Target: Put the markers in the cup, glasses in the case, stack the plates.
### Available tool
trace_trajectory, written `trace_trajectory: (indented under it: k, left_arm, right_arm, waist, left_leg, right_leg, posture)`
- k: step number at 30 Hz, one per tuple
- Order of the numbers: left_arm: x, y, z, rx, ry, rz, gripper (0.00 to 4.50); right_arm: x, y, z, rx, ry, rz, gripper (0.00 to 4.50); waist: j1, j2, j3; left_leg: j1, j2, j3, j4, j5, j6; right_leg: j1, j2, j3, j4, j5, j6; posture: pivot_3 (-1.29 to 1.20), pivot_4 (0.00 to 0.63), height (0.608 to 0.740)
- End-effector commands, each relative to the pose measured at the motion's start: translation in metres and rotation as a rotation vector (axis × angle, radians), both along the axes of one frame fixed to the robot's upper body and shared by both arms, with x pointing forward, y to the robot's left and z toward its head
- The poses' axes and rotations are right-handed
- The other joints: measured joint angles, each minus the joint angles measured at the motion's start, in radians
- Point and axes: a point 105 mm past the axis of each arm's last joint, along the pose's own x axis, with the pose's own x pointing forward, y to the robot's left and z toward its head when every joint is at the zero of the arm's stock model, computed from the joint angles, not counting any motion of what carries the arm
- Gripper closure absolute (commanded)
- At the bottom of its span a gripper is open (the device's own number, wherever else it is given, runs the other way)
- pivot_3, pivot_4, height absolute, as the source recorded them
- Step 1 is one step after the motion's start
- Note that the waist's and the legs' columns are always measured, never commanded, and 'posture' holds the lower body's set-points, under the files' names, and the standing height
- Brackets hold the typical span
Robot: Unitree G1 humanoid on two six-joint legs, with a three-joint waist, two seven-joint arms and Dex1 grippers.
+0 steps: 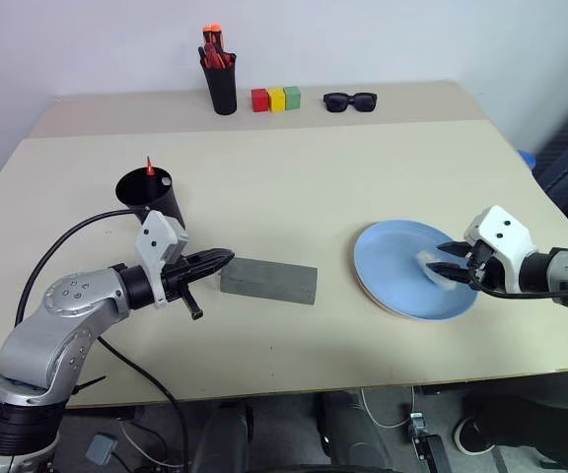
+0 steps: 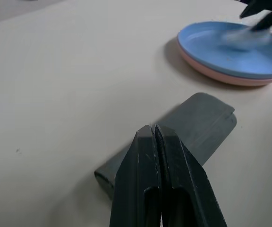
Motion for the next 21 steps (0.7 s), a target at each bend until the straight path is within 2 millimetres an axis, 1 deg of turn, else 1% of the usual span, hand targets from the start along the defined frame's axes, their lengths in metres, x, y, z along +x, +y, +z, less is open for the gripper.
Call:
trace_trajectory:
  k: [1, 4, 6, 7, 9, 12, 13, 15, 18, 21]
  left_arm:
    - [-0.001, 0.018, 0.008, -0.014, -0.037, 0.094, 4.50]
    - [-0.008, 0.036, 0.001, 0.024, -0.027, 0.173, 4.50]
    - [-0.013, 0.049, -0.001, 0.039, -0.026, 0.236, 4.50]
    - [-0.017, 0.063, -0.003, 0.048, -0.026, 0.290, 4.50]
    - [-0.020, 0.083, -0.001, 0.063, -0.050, 0.380, 4.50]
    - [-0.025, 0.113, -0.001, 0.075, -0.068, 0.502, 4.50]
    - [-0.027, 0.119, -0.002, 0.077, -0.069, 0.530, 4.50]
    - [-0.032, 0.126, -0.007, 0.084, -0.060, 0.561, 4.50]
    - [-0.038, 0.129, -0.015, 0.106, -0.044, 0.579, 4.50]
    - [-0.040, 0.127, -0.018, 0.096, -0.045, 0.590, 4.50]
  right_arm:
    - [0.004, -0.005, 0.025, 0.022, -0.108, 0.005, 1.11]
    - [0.006, -0.007, 0.032, 0.097, -0.110, 0.022, 1.11]
    - [0.013, -0.009, 0.040, 0.135, -0.137, 0.021, 1.11]
    - [0.017, -0.004, 0.044, 0.168, -0.153, 0.028, 1.11]
    - [0.025, 0.000, 0.052, 0.218, -0.175, 0.040, 1.11]
    - [0.034, 0.008, 0.054, 0.254, -0.190, 0.064, 1.11]
    - [0.037, 0.009, 0.053, 0.254, -0.195, 0.073, 1.11]
    - [0.041, 0.010, 0.050, 0.259, -0.194, 0.084, 1.11]
    - [0.045, 0.013, 0.045, 0.268, -0.185, 0.091, 1.11]
    - [0.048, 0.018, 0.040, 0.283, -0.173, 0.103, 1.11]
  waist:
    - [0.001, 0.000, 0.000]
    - [0.002, 0.000, 0.000]
    - [0.004, 0.000, 0.000]
    - [0.003, 0.000, 0.000]
    - [0.003, 0.000, 0.000]
    - [0.011, 0.000, 0.000]
    - [0.014, -0.001, 0.000]
    - [0.017, -0.001, 0.000]
    - [0.022, -0.001, 0.000]
    - [0.018, -0.001, 0.000]
  left_leg:
    - [0.000, 0.000, 0.000, 0.000, 0.000, 0.000]
    - [-0.001, 0.000, 0.000, -0.001, 0.000, 0.001]
    - [-0.001, 0.000, 0.000, -0.002, -0.001, 0.002]
    - [-0.001, 0.000, 0.000, -0.002, -0.001, 0.002]
    - [-0.001, 0.000, 0.000, -0.002, -0.001, 0.002]
    - [-0.001, 0.000, 0.000, -0.001, -0.001, 0.002]
    - [-0.001, 0.000, 0.000, -0.001, -0.001, 0.002]
    - [-0.001, 0.000, 0.000, -0.001, -0.001, 0.002]
    - [-0.002, 0.000, 0.000, -0.001, -0.001, 0.002]
    - [-0.002, 0.000, 0.000, -0.002, -0.001, 0.002]
  right_leg:
    - [0.000, 0.000, 0.000, 0.000, 0.000, 0.000]
    - [0.000, 0.000, 0.000, 0.000, 0.000, -0.001]
    - [-0.001, 0.000, 0.000, -0.001, 0.000, -0.001]
    - [-0.001, 0.000, 0.000, -0.001, 0.000, -0.001]
    - [-0.001, 0.000, 0.000, -0.001, 0.000, -0.001]
    - [-0.001, 0.000, 0.000, -0.001, 0.000, -0.001]
    - [-0.001, 0.000, 0.000, -0.001, 0.000, -0.001]
    - [0.000, -0.001, 0.000, -0.002, 0.000, -0.001]
    - [0.000, -0.001, 0.000, -0.003, 0.000, -0.001]
    - [-0.001, -0.001, 0.000, -0.002, 0.000, -0.001]
  posture:
    - [0.00, 0.150, 0.740]
    - [0.00, 0.150, 0.740]
    - [0.00, 0.150, 0.740]
    - [0.00, 0.150, 0.740]
    - [0.00, 0.150, 0.740]
    - [0.00, 0.150, 0.740]
    - [0.00, 0.150, 0.740]
    - [0.00, 0.150, 0.740]
    - [0.00, 0.150, 0.740]
    - [0.00, 0.150, 0.740]
